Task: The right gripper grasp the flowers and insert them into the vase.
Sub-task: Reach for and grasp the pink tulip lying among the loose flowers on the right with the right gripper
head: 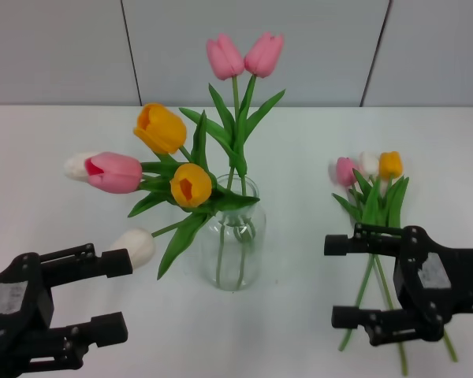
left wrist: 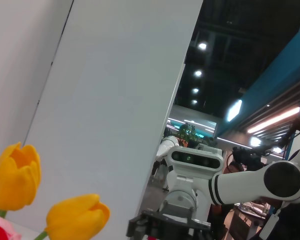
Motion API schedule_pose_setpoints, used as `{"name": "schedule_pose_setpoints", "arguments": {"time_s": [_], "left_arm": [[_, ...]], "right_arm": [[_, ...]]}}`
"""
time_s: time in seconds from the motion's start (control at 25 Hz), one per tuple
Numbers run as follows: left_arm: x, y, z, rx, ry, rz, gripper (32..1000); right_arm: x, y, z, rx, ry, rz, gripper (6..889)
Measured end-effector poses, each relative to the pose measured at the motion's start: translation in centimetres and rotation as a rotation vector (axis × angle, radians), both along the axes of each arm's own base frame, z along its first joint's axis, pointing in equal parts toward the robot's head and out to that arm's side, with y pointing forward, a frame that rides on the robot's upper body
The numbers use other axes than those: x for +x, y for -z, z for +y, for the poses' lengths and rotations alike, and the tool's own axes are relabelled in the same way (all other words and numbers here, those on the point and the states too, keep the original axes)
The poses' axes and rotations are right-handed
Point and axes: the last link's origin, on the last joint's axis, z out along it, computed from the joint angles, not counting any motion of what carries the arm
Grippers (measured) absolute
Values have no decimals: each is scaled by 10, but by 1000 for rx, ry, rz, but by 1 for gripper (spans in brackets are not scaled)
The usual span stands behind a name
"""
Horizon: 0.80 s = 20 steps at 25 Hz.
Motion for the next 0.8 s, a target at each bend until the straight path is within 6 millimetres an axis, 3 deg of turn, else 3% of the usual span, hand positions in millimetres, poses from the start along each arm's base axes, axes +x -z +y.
{"name": "schedule_pose_setpoints", "arguments": {"time_s": [0.16, 0.4, 0.8], "left_arm": [[0, 0, 0, 1, -1, 0, 801], [-1, 0, -1, 0, -3, 0, 801], [-2, 1, -2, 0, -10, 0, 801]], "right_arm": [[2, 0, 10, -40, 115, -33, 829], [10, -9, 36, -73, 363, -224, 829], [0, -14, 69, -189, 660, -492, 828]]}}
